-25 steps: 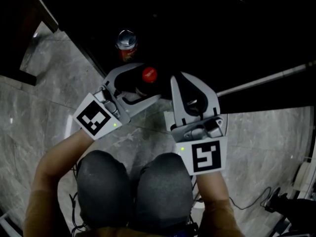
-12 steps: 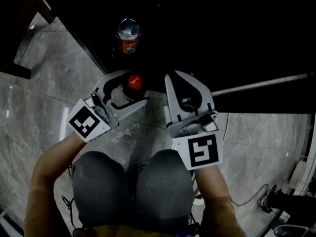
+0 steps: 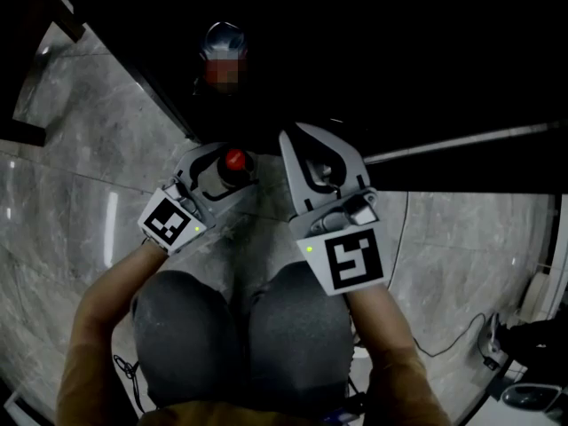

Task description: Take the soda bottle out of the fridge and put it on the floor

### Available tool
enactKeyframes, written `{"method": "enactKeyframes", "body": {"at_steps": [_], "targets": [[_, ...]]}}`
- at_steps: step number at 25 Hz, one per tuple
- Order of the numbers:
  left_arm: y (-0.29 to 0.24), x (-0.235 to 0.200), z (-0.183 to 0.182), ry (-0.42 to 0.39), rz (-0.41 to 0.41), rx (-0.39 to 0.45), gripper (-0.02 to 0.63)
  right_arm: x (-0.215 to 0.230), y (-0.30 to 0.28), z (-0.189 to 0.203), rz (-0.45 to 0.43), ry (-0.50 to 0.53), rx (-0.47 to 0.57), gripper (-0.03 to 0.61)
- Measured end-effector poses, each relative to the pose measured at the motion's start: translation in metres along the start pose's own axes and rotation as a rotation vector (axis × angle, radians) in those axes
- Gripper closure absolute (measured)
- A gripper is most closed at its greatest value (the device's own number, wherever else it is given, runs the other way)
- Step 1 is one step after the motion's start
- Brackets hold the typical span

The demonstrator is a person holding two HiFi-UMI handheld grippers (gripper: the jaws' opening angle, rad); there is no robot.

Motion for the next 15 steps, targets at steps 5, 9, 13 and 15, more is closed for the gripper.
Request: {"method": "enactKeyframes", "body": {"at_steps": [5,9,13,15], "targets": [[-0.005,0.004,0.030,0.042,-0.003,-0.027,0.316,-0.006,-0.004,0.003,0.001,-0.009,-0.005,0.577],[-0.013,0.008,0.043,0.024,-0.003,-0.038,0.316,-0.008,-0.002,0.003,0.001,-0.014,-0.005,0.576],[-0.022,0.013,0.054,0.033,-0.006,-0.051,0.316,-0.009,0.002,0.001,0.002,-0.001,-0.020,0.577],[-0.027,0.013,0.063,0.031,-0.003,-0.063,0.316,-0.008,0.000,0.004,-0.001,0.009,-0.038,0.577]]}}
Point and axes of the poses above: the fingertips, and each gripper's own axes: y backward along the fingers, x to its right, z out of its underside, the point moved 8 cm from there along y, backward along the fingers, and after that the axes turned 11 degrees about -y, right-handed, at the moved point
